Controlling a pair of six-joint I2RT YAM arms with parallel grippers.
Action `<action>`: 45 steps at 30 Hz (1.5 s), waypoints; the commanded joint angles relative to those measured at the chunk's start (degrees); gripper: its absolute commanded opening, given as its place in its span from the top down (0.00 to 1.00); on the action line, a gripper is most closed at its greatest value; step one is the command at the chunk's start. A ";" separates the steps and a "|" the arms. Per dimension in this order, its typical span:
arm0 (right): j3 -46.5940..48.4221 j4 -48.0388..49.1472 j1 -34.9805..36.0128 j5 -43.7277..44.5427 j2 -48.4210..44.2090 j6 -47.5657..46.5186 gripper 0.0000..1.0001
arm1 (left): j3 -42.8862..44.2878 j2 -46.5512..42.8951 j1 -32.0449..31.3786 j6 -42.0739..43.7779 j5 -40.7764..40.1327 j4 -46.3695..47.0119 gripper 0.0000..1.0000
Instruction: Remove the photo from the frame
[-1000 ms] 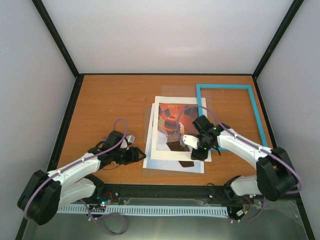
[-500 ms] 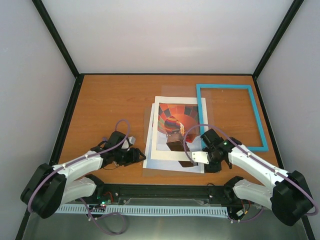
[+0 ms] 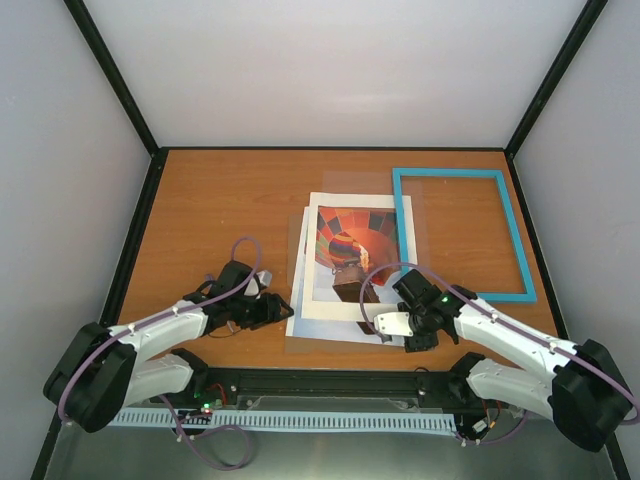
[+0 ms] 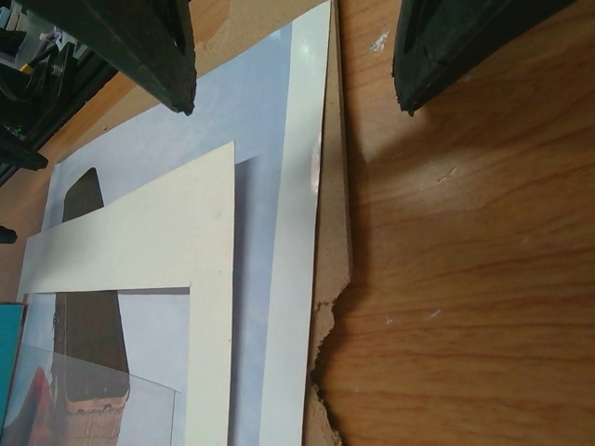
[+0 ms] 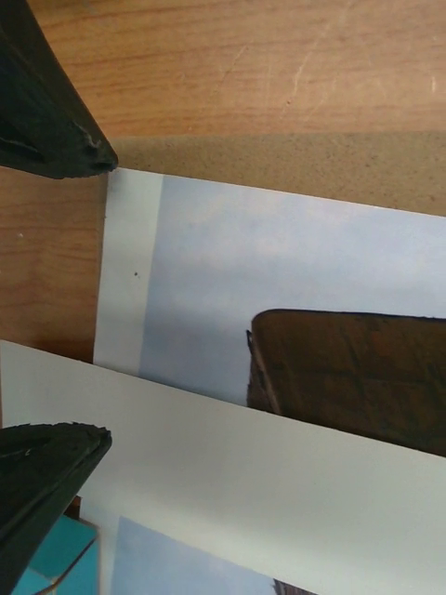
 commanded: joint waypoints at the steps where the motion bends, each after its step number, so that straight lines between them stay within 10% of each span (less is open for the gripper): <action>1: -0.53 2.30 1.24 0.64 0.98 0.80 0.30 | 0.53 0.79 -0.18 -0.36 -0.22 2.92 0.42; 45: 2.19 2.34 2.88 -2.12 -0.78 2.98 0.43 | 0.22 -2.42 -0.20 0.32 -2.26 -0.53 0.42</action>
